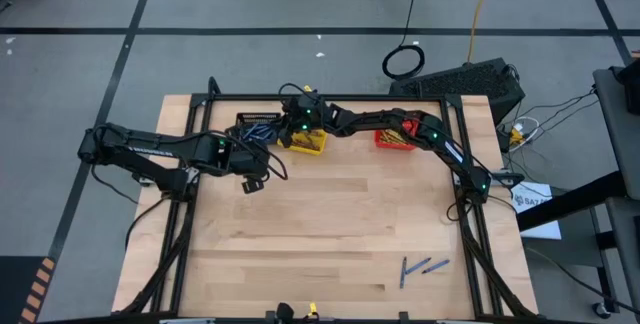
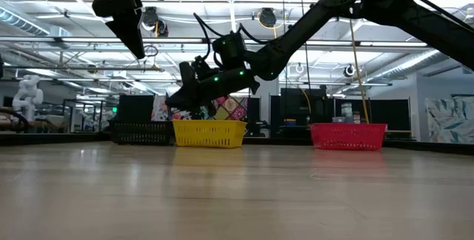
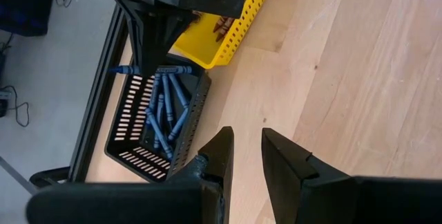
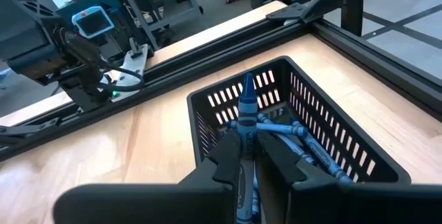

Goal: Sort crayons
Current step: Put the blue crayon into the black bin, then put the middle blue crayon into the black bin

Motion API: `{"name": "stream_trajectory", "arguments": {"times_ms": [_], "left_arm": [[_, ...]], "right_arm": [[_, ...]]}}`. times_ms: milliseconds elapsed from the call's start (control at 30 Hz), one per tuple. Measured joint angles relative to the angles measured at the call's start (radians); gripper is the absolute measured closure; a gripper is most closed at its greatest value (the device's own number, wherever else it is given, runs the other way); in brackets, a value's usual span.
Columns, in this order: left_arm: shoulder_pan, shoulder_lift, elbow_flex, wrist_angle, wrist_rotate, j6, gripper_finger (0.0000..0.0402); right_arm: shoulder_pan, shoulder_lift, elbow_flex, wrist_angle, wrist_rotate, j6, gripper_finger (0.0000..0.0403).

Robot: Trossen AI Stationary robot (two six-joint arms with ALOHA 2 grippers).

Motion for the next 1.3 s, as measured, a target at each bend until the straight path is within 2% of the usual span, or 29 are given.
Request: {"name": "stream_trajectory", "arguments": {"times_ms": [567,867,1100,1300], "left_arm": [[0.000,0.000,0.000,0.000,0.000,0.000,0.0331],[0.000,0.000,0.000,0.000,0.007,-0.001,0.0331],[0.000,0.000,0.000,0.000,0.007,0.024,0.0331],[0.000,0.000,0.000,0.000,0.007,0.024,0.0331]], "right_arm": [[0.001,0.002,0.000,0.007,0.000,-0.002,0.0380],[0.005,0.002,0.000,0.073,0.000,0.002,0.0378],[0.018,0.002,0.000,0.068,0.009,-0.044,0.0333],[0.015,0.002,0.000,0.067,0.026,-0.021,0.0305]]}}
